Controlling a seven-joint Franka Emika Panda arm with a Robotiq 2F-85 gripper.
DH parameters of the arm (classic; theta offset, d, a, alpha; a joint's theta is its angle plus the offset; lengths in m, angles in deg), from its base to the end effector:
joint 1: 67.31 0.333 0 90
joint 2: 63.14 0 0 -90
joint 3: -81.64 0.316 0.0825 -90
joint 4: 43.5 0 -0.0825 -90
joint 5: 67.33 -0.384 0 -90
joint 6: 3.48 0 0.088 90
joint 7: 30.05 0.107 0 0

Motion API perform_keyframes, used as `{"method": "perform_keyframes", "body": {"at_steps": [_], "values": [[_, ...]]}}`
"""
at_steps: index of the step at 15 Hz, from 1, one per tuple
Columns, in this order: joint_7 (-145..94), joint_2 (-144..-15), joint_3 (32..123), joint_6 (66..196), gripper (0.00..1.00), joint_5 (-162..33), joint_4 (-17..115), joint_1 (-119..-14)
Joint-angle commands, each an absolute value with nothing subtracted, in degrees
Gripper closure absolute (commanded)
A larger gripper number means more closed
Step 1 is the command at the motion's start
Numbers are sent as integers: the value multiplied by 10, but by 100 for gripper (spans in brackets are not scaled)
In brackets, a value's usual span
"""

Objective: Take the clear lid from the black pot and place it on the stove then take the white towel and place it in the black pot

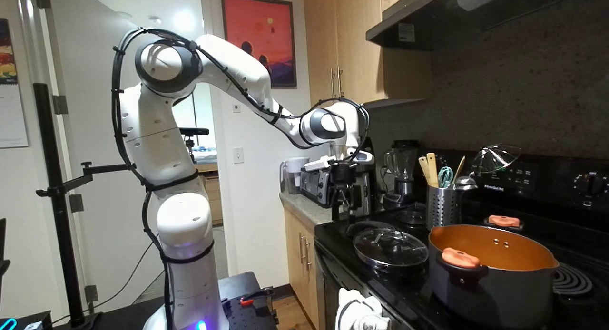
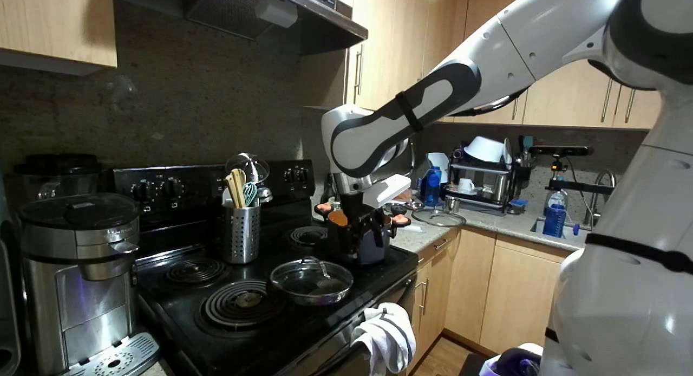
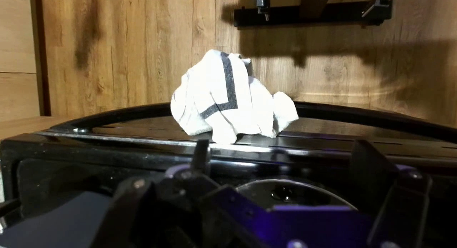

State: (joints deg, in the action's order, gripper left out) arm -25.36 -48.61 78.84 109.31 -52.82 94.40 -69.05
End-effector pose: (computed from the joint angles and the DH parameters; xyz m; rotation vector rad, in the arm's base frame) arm 0.4320 -0.0506 0.3973 2.9173 -0.0558 -0.2682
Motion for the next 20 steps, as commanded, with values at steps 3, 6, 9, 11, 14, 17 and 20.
{"method": "perform_keyframes", "body": {"at_steps": [3, 6, 9, 11, 14, 17, 20], "values": [[-258, -486, 789, 1112, 0, -527, 959, -705], [-234, -507, 805, 1096, 0, -530, 934, -695], [-206, -519, 813, 1090, 0, -523, 946, -700], [-204, -529, 807, 1098, 0, -522, 959, -706], [-215, -550, 789, 1101, 0, -526, 964, -717], [-228, -572, 769, 1122, 0, -530, 965, -729], [-235, -611, 754, 1166, 0, -526, 962, -738]]}}
